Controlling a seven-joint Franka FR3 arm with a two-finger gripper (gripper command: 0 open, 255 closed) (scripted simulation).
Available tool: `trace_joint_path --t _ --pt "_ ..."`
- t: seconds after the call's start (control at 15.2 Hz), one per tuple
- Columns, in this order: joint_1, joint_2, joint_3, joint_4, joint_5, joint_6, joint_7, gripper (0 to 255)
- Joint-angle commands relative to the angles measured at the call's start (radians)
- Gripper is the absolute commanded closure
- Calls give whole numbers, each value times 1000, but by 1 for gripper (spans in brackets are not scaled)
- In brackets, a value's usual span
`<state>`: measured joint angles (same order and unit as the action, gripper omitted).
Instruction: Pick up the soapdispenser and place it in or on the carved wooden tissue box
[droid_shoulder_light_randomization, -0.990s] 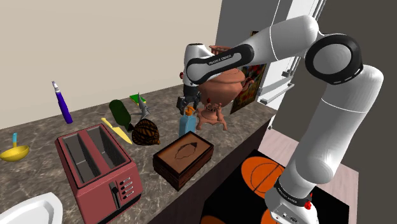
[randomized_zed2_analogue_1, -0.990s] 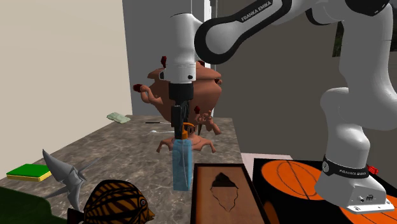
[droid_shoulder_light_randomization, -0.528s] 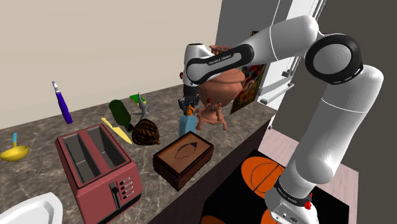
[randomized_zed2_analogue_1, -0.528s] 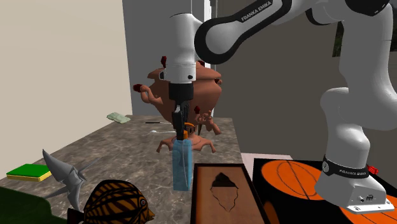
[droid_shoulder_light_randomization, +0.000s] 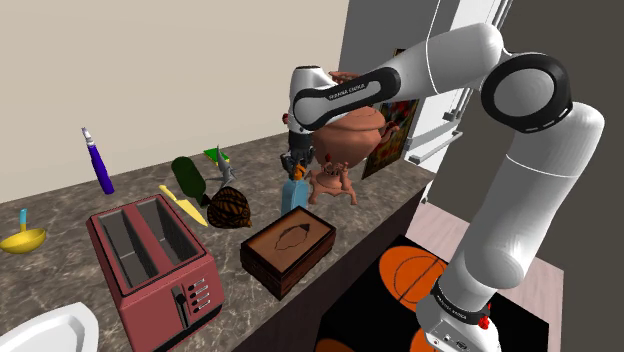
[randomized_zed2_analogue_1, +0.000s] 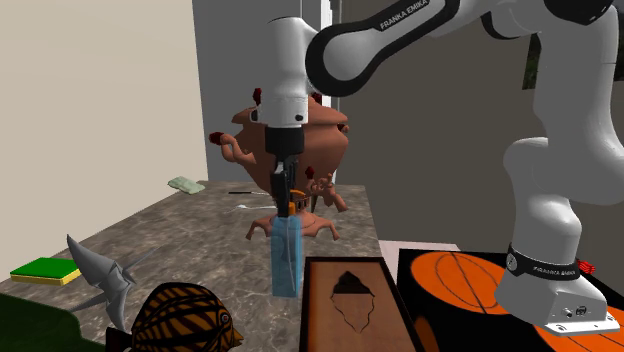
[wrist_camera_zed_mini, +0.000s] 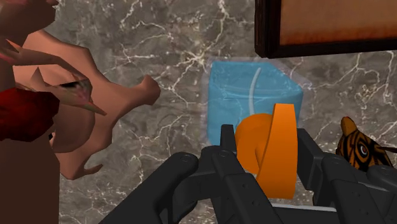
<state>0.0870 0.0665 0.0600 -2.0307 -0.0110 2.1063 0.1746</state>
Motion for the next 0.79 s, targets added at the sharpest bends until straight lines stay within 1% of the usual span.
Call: trace_joint_path --t 0.0,0.73 --pt "0 -8 0 15 1 -23 0 255" --pt "0 -47 0 118 4 -165 -3 255"
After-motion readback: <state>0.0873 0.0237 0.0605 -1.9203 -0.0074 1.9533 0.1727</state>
